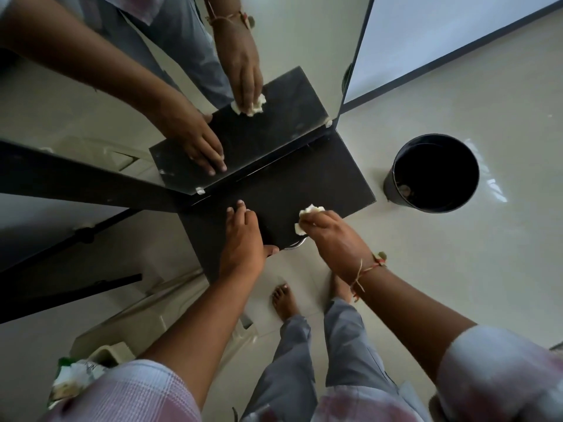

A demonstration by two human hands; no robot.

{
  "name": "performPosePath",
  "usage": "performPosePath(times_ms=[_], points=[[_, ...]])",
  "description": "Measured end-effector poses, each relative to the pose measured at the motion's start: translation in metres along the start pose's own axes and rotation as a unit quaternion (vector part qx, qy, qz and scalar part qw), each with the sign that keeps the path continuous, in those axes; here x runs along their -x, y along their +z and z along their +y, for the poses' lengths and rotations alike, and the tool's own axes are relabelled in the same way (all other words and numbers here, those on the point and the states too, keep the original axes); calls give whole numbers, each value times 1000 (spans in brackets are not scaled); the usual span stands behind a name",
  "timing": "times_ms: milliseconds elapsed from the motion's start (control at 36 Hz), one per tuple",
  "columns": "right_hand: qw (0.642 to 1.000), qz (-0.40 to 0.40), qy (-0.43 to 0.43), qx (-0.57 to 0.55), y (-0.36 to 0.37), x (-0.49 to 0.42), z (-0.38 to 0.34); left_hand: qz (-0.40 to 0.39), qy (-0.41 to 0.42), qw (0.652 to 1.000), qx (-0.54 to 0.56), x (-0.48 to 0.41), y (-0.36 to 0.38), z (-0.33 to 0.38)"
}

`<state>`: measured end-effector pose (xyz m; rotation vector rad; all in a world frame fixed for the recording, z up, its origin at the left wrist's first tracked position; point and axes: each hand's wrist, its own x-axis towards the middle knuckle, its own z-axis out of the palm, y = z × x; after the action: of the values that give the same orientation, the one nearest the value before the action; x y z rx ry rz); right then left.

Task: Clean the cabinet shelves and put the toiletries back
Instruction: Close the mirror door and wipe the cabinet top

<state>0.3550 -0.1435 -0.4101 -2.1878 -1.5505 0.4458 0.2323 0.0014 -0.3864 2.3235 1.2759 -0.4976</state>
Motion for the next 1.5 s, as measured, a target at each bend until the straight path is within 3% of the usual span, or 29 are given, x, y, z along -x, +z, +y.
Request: performPosePath(times_ms=[56,194,361,500,611,694,806,889,972,1083,1167,1333,1417,1500], points=[[999,32,1,-8,-4,-14,17,1,3,1000,-2,0,1,0],[983,122,137,29,-27,-75,61,2,3,1000,-4,1,1,-1],[973,146,176,22,-18,-111,25,12,14,1000,10,2,2,-5],[999,35,-14,-13,11,-82,-26,-1,24,999,30,4,0,-11],[998,-56,-40,-4,12,-43,-35,-37,44,998,31,5,-5,-19],[1000,-3,0,1,0,-19,-3,-66,68,995,18,5,-9,-30],[979,132,149,32,-27,-2,39,-90,78,993,17,1,-14,-40],[967,164,191,49,-26,-5,31,-85,90,992,17,2,-15,-42],[981,121,154,17,3,-11,-13,-72,97,992,16,4,-14,-43],[999,-22,-3,-37,35,-8,-75,-56,106,992,30,6,-10,-51],[998,-38,-42,-28,31,-7,-62,-47,113,992,30,10,-8,-61],[979,134,152,-9,-21,-1,24,-43,116,992,34,13,-6,-67],[963,136,232,31,-33,-18,45,-39,109,993,30,11,-6,-65],[966,134,220,23,-20,-47,31,-38,108,993,34,10,-6,-65]])
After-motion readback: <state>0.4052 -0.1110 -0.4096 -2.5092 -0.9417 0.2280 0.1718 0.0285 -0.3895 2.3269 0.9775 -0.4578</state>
